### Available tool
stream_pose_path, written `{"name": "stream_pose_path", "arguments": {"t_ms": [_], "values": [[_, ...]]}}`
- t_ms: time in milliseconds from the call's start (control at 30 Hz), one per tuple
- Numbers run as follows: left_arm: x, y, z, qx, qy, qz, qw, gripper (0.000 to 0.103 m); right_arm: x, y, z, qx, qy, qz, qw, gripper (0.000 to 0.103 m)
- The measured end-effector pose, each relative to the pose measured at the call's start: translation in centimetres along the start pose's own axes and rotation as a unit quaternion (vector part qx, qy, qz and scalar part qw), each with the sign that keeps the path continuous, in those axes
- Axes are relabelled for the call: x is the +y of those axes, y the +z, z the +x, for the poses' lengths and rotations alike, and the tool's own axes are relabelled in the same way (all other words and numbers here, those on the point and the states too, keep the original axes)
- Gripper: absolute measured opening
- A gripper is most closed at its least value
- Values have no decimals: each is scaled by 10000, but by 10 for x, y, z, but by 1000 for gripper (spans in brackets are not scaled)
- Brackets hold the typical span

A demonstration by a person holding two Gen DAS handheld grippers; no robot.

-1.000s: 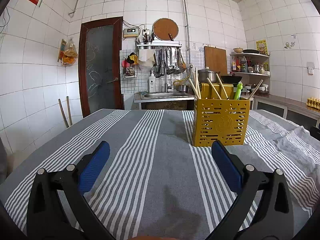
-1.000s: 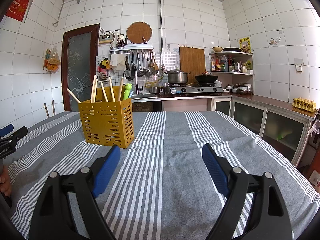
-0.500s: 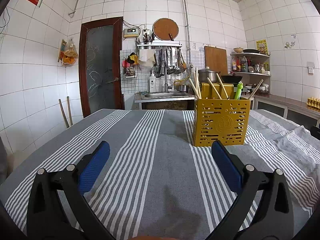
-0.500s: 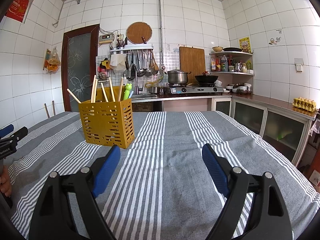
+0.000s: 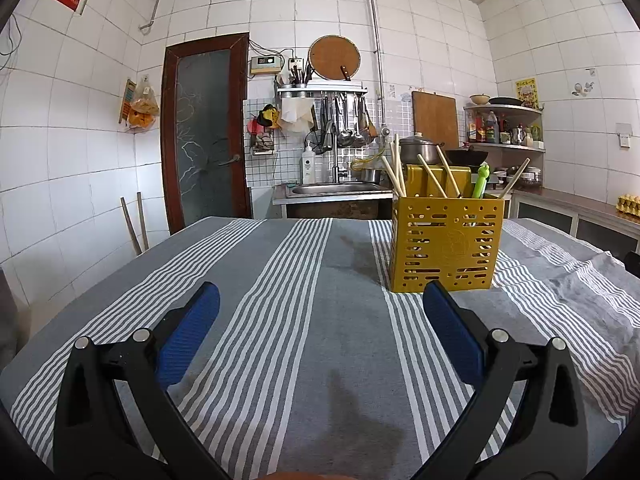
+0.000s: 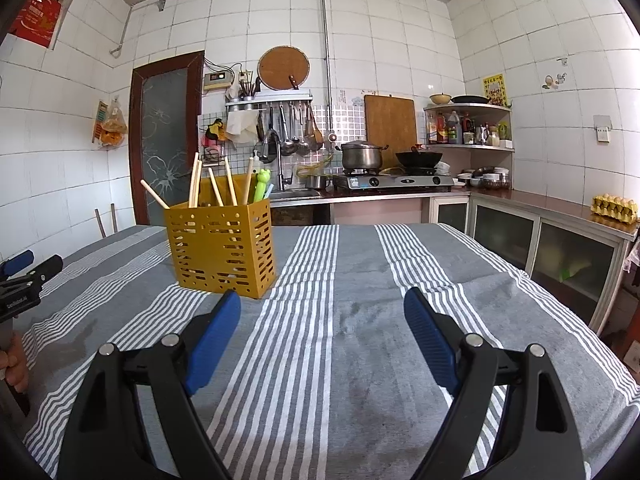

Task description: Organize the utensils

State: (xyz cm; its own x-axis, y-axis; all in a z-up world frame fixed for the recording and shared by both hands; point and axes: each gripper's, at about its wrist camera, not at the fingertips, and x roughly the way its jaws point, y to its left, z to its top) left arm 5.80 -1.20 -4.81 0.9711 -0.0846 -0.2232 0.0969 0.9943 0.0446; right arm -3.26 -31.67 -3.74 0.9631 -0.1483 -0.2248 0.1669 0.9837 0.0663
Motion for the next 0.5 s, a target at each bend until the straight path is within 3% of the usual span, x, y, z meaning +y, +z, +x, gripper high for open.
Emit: {"name": "stream_pose_path", "arguments": {"t_ms": [500], "values": [[0,1,-1,10,11,-20,10000,98,1,0,-1,4,-3,11,10000,82]]}}
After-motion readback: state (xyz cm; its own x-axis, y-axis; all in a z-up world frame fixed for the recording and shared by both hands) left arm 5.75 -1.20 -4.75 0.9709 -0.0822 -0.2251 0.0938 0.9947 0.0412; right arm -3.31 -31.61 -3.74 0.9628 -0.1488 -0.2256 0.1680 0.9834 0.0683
